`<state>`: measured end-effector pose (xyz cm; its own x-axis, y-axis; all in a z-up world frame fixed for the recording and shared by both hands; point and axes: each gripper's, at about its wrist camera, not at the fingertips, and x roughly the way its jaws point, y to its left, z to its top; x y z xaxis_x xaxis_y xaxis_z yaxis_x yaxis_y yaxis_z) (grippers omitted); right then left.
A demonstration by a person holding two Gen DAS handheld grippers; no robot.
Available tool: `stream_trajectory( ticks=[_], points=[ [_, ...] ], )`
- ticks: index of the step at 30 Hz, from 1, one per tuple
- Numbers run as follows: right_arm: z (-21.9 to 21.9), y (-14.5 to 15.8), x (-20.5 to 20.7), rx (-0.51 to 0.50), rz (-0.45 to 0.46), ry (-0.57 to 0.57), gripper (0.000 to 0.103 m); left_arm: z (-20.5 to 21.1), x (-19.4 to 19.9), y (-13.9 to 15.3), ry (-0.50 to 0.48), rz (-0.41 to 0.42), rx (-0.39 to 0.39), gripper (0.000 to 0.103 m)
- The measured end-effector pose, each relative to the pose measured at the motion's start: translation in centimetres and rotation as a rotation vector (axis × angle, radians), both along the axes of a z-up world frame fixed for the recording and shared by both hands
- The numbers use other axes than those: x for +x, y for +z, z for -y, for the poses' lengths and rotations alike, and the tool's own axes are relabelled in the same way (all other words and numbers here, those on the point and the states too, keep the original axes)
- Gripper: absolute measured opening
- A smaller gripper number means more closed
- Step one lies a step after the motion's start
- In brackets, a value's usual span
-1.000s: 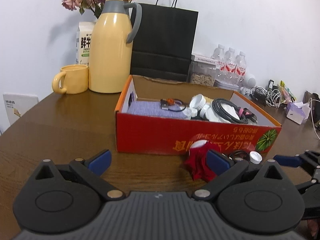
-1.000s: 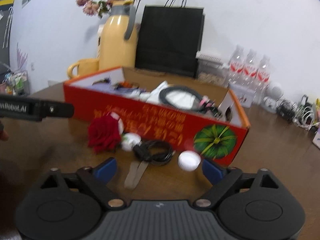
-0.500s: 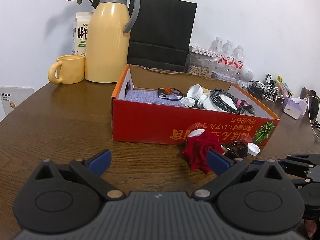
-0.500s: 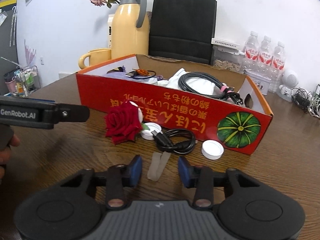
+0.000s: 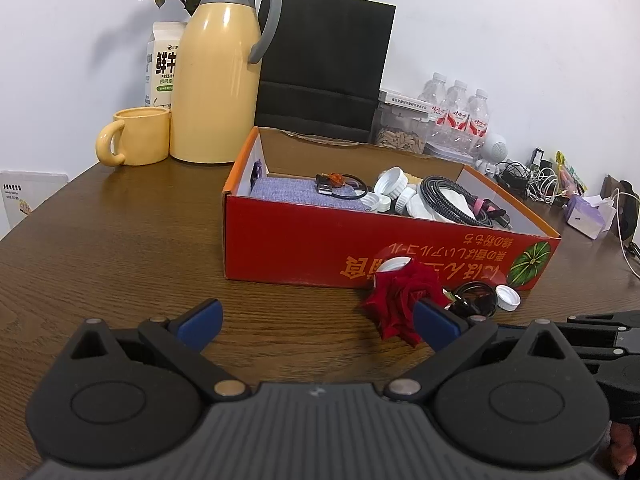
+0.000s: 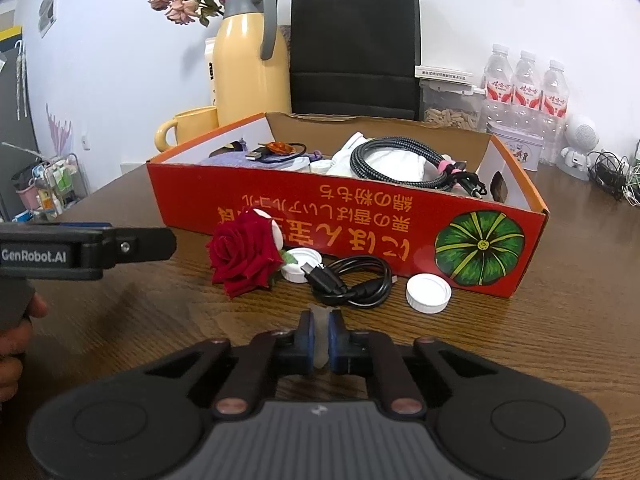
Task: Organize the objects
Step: 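Grasp the translucent plastic piece with the right tool and lift it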
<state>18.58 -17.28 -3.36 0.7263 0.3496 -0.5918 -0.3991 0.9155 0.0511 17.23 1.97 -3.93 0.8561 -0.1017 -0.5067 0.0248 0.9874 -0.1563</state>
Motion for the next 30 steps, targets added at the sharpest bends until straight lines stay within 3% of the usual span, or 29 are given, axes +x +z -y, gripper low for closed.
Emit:
stream_trajectory(
  ticks=[15, 24, 30],
  points=[
    [1.0, 1.4, -1.6, 0.073, 0.17, -0.043, 0.001, 0.7, 0.5, -0.4, 0.023, -0.023, 0.023, 0.103],
    [2.6, 2.6, -2.3, 0.133, 0.261, -0.088, 0.001, 3.6, 1.5, -0.5, -0.014, -0.041, 0.029, 0.103],
    [3.6, 2.9, -2.5, 0.158, 0.281, -0.098, 0.001, 4.5, 3.1, -0.6, 0.051, -0.07, 0.015, 0.103]
  ],
)
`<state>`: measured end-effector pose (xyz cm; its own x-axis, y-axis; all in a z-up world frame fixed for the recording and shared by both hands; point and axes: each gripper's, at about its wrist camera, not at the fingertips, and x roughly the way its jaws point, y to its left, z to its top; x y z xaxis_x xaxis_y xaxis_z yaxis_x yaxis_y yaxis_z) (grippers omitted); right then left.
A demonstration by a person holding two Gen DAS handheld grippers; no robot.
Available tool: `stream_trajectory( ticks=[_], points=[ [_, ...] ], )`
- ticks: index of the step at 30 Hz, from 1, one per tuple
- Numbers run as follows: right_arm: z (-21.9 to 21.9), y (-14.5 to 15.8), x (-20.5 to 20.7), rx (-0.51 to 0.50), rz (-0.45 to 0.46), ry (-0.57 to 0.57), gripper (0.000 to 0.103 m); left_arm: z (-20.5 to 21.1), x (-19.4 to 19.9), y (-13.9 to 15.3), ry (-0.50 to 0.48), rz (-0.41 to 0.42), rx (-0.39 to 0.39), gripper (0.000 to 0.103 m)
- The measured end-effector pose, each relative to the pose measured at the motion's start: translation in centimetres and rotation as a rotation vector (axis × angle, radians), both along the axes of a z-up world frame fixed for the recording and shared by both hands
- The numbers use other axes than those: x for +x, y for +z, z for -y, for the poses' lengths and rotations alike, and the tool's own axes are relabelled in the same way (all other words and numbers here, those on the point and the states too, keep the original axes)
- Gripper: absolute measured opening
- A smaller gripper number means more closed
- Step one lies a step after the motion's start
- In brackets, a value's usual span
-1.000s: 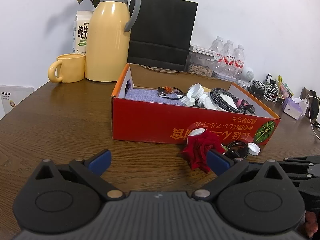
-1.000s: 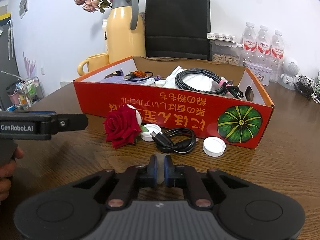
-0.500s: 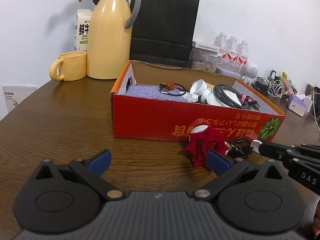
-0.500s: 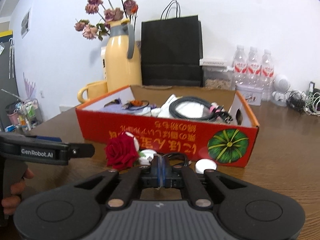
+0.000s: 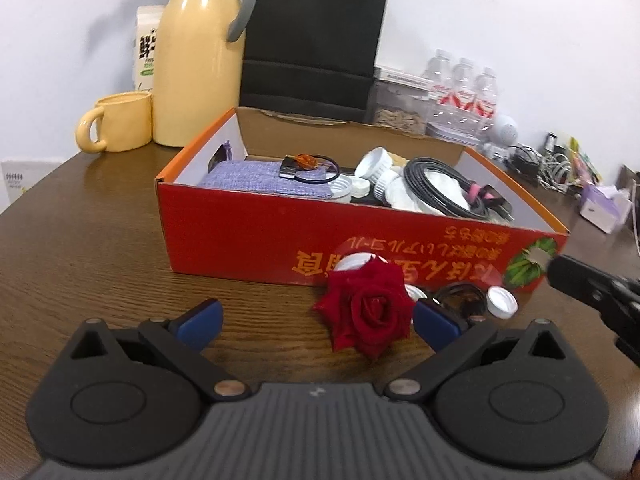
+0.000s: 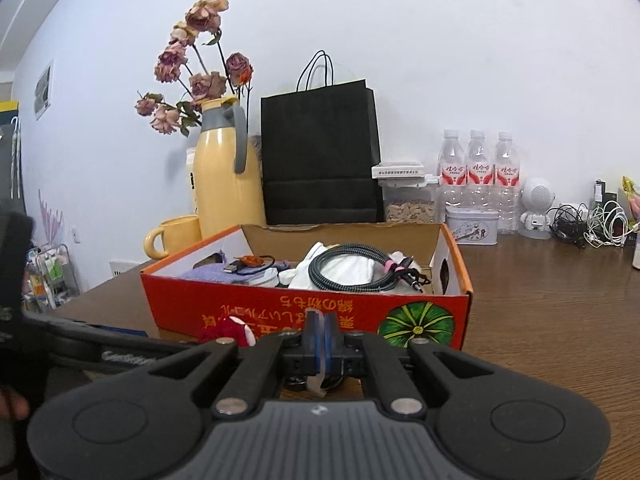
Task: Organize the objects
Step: 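Grasp the translucent plastic piece with the right tool and lift it, then grasp the black cable bundle with the left tool while the right tool holds the piece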
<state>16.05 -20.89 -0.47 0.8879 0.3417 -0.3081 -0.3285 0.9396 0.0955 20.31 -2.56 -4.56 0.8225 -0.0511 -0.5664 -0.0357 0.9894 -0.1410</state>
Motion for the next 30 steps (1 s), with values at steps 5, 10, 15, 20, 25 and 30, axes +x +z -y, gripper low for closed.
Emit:
stream_trajectory(
  ticks=[5, 10, 15, 20, 25, 30],
  points=[
    [0.6, 0.1, -0.2, 0.012, 0.008, -0.002, 0.001, 0.7, 0.6, 0.0, 0.005, -0.001, -0.004, 0.103],
    [0.6, 0.1, -0.4, 0.012, 0.016, 0.011, 0.001, 1.6, 0.8, 0.0, -0.014, 0.002, -0.004, 0.103],
    [0.7, 0.1, -0.6, 0.015, 0.021, 0.013, 0.001, 2.1, 0.6, 0.1, -0.011, 0.022, -0.002, 0.103],
    [1.1, 0.1, -0.6, 0.021, 0.024, 0.0, 0.001, 2.9, -0.6, 1.0, -0.034, 0.092, 0.01, 0.099],
    [2.3, 0.3, -0.5, 0.029, 0.03, -0.037, 0.001, 5.3, -1.0, 1.5, -0.14, 0.128, 0.052, 0.079],
    [3.7, 0.3, -0.3, 0.035, 0.03, -0.065, 0.001, 7.8, -0.2, 1.3, -0.227, 0.116, 0.106, 0.053]
  ],
)
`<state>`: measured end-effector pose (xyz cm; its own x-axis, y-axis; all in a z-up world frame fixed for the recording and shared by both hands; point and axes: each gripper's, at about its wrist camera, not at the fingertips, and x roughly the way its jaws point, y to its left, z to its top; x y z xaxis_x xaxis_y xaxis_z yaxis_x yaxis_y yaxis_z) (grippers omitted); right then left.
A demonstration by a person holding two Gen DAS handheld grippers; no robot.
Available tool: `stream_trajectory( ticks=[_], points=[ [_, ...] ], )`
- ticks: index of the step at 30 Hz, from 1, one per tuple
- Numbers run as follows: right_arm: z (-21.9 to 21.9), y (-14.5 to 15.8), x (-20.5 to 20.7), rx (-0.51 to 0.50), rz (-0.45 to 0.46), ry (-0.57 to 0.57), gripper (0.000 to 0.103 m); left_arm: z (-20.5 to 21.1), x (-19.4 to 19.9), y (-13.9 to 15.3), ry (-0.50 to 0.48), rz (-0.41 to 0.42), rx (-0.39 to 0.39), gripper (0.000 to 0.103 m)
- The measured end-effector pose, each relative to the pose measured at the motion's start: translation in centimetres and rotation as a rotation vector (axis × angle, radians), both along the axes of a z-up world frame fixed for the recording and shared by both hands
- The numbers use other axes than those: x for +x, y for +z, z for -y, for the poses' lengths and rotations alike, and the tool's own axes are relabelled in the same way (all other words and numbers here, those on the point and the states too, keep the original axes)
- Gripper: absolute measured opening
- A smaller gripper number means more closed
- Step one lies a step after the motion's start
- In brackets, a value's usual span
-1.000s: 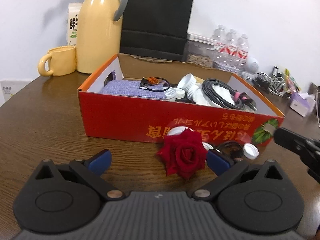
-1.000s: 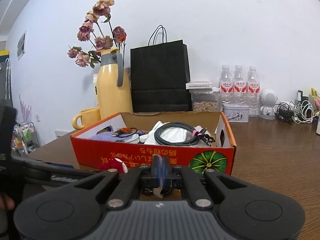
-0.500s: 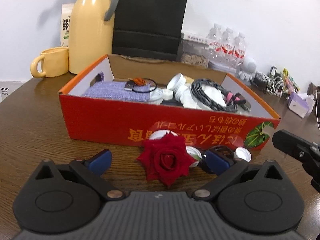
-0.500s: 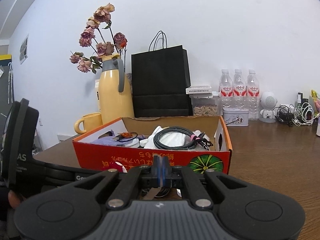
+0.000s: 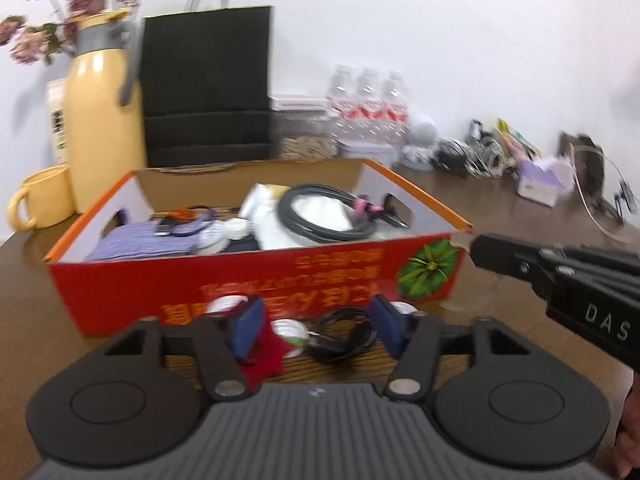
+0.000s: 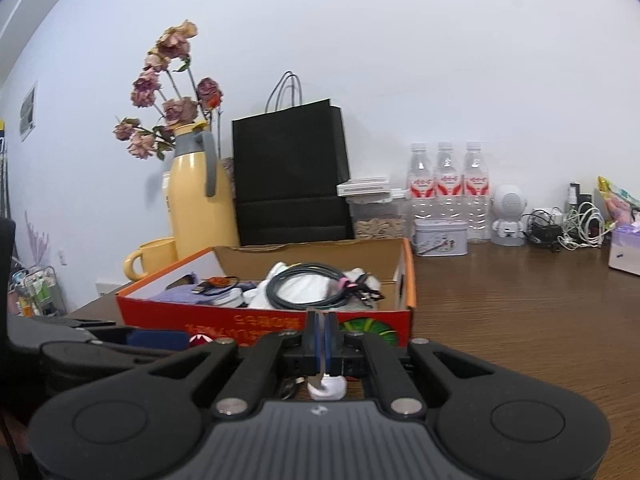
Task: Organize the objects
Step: 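Grasp the black cable bundle with the left tool while the right tool holds the piece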
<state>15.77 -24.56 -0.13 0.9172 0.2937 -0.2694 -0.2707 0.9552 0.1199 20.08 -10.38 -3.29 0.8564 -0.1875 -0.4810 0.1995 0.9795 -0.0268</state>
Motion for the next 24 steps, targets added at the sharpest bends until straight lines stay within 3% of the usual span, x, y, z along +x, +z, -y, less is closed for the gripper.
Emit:
stream_trajectory(
  ticks=[4, 13, 15, 17, 24],
  points=[
    [0.8, 0.0, -0.1, 0.003, 0.005, -0.005, 0.001, 1.5, 0.8, -0.4, -0.026, -0.013, 0.033, 0.049],
    [1.7, 0.0, -0.2, 0.013, 0.01, 0.005, 0.001, 2.4, 3.2, -2.6, -0.012, -0.132, 0.07, 0.055],
    [1.6, 0.0, -0.3, 0.012, 0.011, 0.009, 0.001, 2.4, 3.1, -2.7, -0.013, -0.127, 0.078, 0.054],
    [1.6, 0.0, -0.3, 0.012, 0.01, 0.009, 0.001, 2.2, 2.7, -2.5, -0.025, -0.113, 0.061, 0.04],
    [1.3, -0.3, -0.2, 0.005, 0.009, 0.012, 0.001, 1.4, 1.3, -1.6, -0.037, -0.077, 0.017, 0.039]
  ],
)
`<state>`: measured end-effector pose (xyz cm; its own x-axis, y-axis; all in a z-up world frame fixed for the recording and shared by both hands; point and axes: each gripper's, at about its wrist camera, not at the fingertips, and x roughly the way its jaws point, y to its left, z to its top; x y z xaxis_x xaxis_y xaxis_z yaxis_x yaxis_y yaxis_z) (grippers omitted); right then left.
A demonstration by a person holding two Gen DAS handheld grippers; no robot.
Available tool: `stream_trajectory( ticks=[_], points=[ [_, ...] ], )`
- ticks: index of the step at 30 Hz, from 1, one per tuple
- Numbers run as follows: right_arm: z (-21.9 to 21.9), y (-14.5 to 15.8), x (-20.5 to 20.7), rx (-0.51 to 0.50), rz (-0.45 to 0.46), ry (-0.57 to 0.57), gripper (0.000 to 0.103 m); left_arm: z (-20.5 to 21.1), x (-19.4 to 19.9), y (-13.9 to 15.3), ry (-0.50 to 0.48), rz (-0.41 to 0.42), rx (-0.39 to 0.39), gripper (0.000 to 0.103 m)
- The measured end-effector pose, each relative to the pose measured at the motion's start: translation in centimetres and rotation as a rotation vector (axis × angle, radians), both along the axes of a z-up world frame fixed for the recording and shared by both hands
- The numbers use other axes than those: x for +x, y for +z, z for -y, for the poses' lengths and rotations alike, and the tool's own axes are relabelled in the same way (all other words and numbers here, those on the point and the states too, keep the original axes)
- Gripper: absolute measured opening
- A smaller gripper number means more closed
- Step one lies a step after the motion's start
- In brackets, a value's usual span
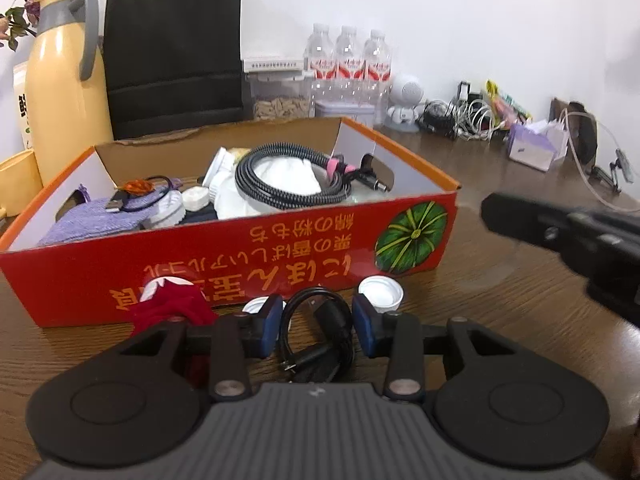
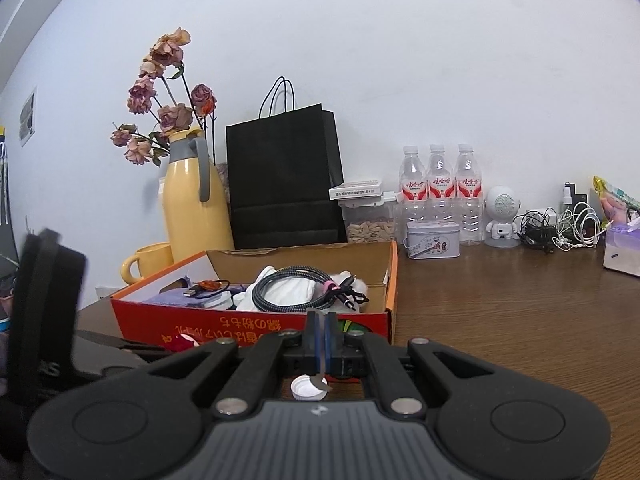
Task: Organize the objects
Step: 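Grasp the black cable bundle with the left tool while the right tool holds the piece, then carry the translucent piece and black cable into the box and open both tools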
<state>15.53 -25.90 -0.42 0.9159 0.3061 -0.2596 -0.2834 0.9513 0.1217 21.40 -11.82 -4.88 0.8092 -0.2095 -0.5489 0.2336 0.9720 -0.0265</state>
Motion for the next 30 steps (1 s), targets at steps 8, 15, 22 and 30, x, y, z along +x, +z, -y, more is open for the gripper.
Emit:
stream_trajectory(
  ticks=[8, 15, 22, 30],
  points=[
    [-0.8, 0.0, -0.1, -0.028, 0.018, 0.01, 0.001, -1.6, -2.1, 2.0, -0.018, 0.066, -0.056, 0.038],
    [-2.1, 0.8, -0.1, -0.066, 0.037, 0.012, 0.001, -3.9, -2.8, 4.1, -0.026, 0.122, -0.114, 0.037],
    [-4.7, 3.2, 1.5, -0.125, 0.109, 0.048, 0.001, -5.9, -1.3, 7.4, -0.012, 0.21, -0.152, 0.037],
    [-7.8, 5.1, 6.7, -0.184, 0.15, 0.071, 0.002, -8.2, 2.7, 8.5, 0.07, 0.247, -0.163, 0.037]
  ],
)
